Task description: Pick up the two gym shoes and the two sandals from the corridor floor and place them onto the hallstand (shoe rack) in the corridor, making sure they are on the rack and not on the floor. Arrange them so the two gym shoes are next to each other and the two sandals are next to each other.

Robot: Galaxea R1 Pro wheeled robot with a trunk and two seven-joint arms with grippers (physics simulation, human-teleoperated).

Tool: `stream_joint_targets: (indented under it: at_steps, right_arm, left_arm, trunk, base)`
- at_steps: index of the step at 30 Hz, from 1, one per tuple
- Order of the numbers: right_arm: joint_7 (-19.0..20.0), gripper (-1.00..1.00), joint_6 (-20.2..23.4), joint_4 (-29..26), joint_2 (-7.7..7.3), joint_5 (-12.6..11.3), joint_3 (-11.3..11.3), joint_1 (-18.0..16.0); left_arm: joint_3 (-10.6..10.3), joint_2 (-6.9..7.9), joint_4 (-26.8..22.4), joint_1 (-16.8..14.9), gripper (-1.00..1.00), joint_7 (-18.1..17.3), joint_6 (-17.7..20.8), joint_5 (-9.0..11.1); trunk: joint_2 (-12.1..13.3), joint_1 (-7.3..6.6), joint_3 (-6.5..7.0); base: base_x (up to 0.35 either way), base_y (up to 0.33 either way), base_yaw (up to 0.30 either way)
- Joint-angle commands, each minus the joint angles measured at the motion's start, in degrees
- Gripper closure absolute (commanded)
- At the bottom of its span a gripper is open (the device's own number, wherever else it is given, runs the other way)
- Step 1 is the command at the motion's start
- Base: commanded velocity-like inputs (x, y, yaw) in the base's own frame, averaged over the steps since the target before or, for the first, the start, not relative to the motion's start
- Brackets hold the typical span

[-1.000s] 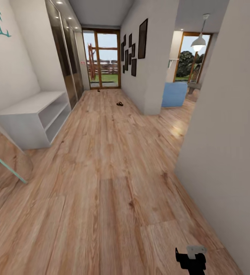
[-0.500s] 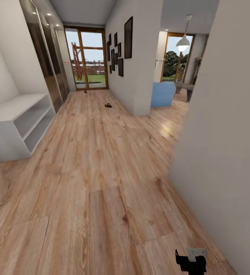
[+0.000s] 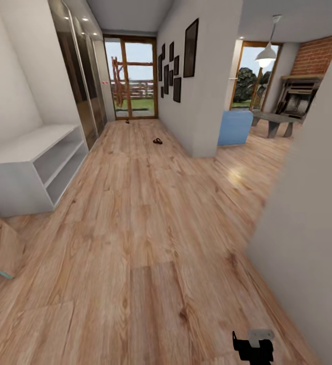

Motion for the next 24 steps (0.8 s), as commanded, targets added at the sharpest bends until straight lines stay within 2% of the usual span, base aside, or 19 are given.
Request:
stream_joint_targets:
  at_steps: [1,14,24]
  right_arm:
    - [-0.2,-1.00,-0.2,0.1,-0.01,0.6,-0.4,0.0]
    - [-0.2,-1.00,-0.2,0.1,0.00,0.6,-0.4,0.0]
    - [-0.2,-1.00,-0.2,0.1,0.00,0.6,-0.4,0.0]
  left_arm:
    - [0.5,-0.03,0.1,-0.1,-1.00,-0.5,-0.2,-0.2]
    - [0.5,-0.06,0.1,-0.1,-1.00,-0.5,-0.2,-0.2]
    - [0.5,0.00,0.1,-0.1,-1.00,-0.5,-0.2,-0.2]
  trunk:
    - [0.0,0.02,-0.05]
    - [0.0,0.02,-0.05]
    - [0.0,0.02,-0.05]
  base:
    - [0.321,0.106,0.266]
    - [0.324,0.094,0.272]
    - [0.333,0.018,0.273]
